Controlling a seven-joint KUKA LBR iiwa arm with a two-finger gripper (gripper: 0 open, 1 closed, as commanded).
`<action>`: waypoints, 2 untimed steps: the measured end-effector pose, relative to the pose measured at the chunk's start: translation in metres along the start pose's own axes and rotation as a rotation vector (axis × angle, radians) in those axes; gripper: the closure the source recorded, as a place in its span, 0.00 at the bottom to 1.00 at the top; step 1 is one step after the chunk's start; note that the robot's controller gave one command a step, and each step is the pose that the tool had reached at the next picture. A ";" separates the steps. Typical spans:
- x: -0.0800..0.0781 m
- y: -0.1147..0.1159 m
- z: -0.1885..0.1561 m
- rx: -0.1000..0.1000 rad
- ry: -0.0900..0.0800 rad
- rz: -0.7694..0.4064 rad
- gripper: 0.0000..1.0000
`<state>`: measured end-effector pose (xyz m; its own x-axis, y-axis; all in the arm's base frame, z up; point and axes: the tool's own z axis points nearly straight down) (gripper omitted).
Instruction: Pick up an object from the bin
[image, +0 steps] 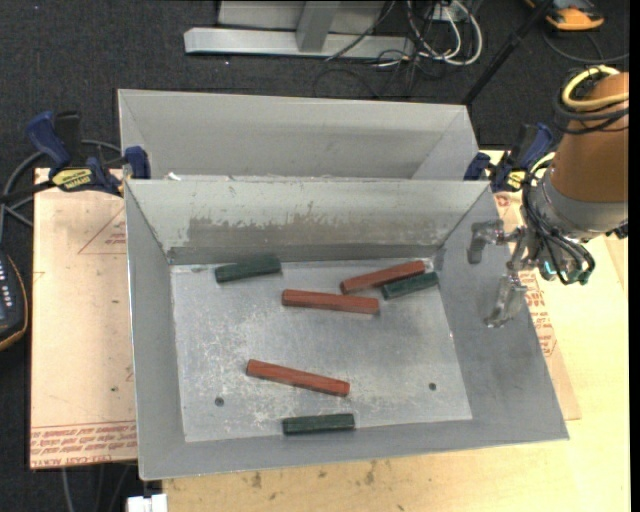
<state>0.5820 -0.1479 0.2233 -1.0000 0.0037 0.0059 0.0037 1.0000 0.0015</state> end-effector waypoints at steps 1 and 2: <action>-0.040 0.075 0.036 -0.003 -0.007 0.172 0.00; -0.062 0.087 0.156 -0.001 -0.004 0.237 0.00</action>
Offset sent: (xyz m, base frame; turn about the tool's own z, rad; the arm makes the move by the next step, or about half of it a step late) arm 0.0386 0.0707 -0.0346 0.1773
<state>0.6433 -0.0611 0.0669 -0.9711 0.2386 0.0020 0.2386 0.9711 0.0019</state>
